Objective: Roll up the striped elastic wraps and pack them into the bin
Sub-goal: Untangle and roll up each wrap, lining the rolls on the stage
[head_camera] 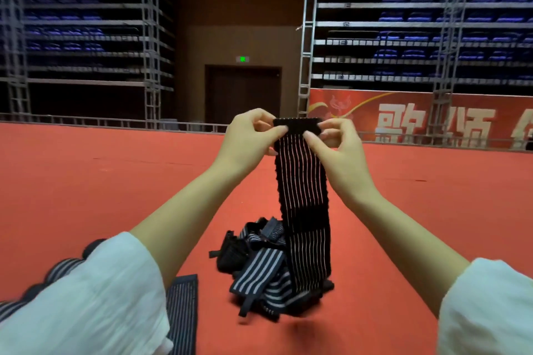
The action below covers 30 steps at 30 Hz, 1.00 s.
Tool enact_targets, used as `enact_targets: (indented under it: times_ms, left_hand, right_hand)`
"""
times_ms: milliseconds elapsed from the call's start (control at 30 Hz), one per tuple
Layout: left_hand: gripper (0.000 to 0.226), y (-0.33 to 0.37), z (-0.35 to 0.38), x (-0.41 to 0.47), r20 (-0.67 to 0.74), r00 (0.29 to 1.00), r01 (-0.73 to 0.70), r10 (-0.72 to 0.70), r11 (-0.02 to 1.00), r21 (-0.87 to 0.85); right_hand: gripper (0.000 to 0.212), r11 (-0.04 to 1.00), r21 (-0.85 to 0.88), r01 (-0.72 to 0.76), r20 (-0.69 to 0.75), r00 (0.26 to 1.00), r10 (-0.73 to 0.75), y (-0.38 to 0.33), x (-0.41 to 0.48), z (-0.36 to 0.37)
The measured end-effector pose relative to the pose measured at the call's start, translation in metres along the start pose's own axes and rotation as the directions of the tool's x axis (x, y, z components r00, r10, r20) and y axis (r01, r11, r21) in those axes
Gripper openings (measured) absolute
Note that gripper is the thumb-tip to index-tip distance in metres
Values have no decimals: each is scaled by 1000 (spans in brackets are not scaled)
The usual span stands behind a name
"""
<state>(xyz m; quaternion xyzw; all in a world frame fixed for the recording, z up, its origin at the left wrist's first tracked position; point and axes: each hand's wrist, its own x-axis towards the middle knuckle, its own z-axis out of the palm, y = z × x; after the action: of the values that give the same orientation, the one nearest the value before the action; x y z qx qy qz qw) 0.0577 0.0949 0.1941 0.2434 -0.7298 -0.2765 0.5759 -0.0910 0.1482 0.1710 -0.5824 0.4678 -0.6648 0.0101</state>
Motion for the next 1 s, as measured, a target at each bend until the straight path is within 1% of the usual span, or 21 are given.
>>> enact_targets:
  times_ms: [33, 100, 167, 200, 233, 300, 333, 367, 400, 433, 500, 533, 600, 700, 800, 867, 1000]
  left_hand:
    - [10, 8, -8, -4, -10, 1000, -18, 18, 1000, 8]
    - [9, 24, -21, -12, 3, 999, -46, 46, 999, 6]
    - [8, 37, -35, -21, 71, 996, -53, 53, 999, -3]
    - [8, 41, -42, -25, 99, 993, -72, 70, 997, 19]
    - [9, 45, -49, -30, 99, 990, -104, 97, 992, 71]
    - [13, 50, -65, -38, 39, 984, -177, 172, 949, 263]
    - [15, 52, -74, -42, 0, 979, -190, 204, 911, 367]
    - [20, 55, -83, -46, -36, 977, -176, 212, 884, 434]
    - [26, 56, -92, -50, -50, 982, -137, 180, 878, 459]
    - [31, 58, -102, -54, -46, 994, -74, 104, 900, 430]
    - [30, 60, -118, -63, 7, 998, 62, -66, 960, 272]
    - [28, 58, -124, -68, 33, 994, 98, -108, 971, 218]
    - [27, 48, -133, -73, 29, 989, 133, -142, 971, 198]
    - [27, 12, -142, -81, -2, 970, 238, -242, 950, 201]
    - [28, -44, -146, -92, -7, 915, 395, -403, 893, 216]
    - [25, -84, -144, -103, -10, 879, 468, -478, 857, 217]
    - [23, -177, -136, -128, -65, 776, 629, -627, 764, 145]
  right_hand:
    - [21, 999, 38, -16, 53, 998, 14, -12, -3, 4]
    - [25, 988, 133, -76, 165, 985, 53, -37, -10, 12]
    - [29, 953, 249, -170, 276, 956, 99, -56, -16, 18]
    - [27, 928, 304, -215, 326, 939, 110, -63, -20, 21]
    - [23, 906, 350, -239, 360, 927, 106, -67, -24, 25]
    - [20, 875, 415, -250, 380, 921, 83, -74, -33, 31]
    - [22, 858, 446, -255, 382, 921, 75, -78, -37, 34]
    - [22, 838, 478, -262, 390, 919, 65, -82, -40, 36]
    - [22, 816, 508, -274, 404, 913, 55, -86, -43, 38]
    - [22, 793, 536, -289, 423, 905, 44, -90, -45, 39]
    - [22, 758, 567, -324, 463, 886, 33, -95, -48, 44]
    - [22, 750, 567, -341, 481, 876, 35, -95, -49, 48]
    - [21, 740, 552, -385, 516, 854, 59, -88, -54, 62]
    - [20, 737, 474, -482, 563, 809, 167, -64, -63, 92]
    - [23, 724, 352, -593, 601, 737, 311, -25, -79, 125]
    - [21, 708, 267, -653, 622, 678, 391, 7, -92, 148]
    - [12, 640, 124, -759, 634, 557, 537, 76, -121, 192]
